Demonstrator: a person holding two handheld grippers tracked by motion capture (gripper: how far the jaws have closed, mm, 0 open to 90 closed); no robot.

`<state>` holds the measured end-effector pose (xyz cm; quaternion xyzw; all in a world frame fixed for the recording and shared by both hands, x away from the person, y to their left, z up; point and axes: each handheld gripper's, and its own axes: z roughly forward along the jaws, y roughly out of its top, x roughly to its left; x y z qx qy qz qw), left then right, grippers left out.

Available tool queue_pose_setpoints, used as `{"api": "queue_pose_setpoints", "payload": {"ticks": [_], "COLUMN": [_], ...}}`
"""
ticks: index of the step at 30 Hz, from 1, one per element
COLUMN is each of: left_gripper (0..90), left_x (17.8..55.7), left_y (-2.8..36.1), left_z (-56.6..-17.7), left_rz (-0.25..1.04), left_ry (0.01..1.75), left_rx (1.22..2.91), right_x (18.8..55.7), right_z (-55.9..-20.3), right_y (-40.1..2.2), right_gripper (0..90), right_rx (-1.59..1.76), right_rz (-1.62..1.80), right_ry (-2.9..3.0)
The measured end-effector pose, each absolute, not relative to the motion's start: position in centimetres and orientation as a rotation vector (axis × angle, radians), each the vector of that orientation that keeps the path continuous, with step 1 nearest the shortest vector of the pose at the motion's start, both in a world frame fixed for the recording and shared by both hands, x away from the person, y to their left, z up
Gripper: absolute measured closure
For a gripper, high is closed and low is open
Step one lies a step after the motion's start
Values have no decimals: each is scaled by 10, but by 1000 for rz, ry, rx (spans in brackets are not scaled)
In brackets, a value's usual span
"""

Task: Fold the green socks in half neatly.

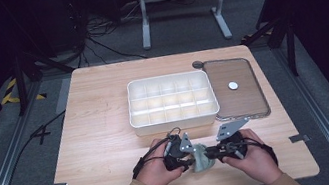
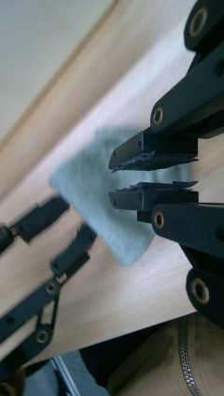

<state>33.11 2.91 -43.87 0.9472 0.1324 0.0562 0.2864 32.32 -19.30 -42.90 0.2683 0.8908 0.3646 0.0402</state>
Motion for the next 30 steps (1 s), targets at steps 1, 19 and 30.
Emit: {"api": "queue_pose_setpoints", "payload": {"ticks": [1,19,30], "left_gripper": [656,646,619], "left_x": [331,328,323], "left_y": [29,26,9], "left_z": [-439,-434,-442], "left_rz": [150,176,183], "left_ry": [354,290,229], "left_rx": [2532,2494,2500], "right_x": [325,331,323], "right_z": [-426,-461,-461], "right_y": [-202,-198,-185], "right_gripper": [803,851,840], "right_rx": [854,949,912], "right_rz": [1124,1019,983], "right_ry": [2708,2813,2824]}}
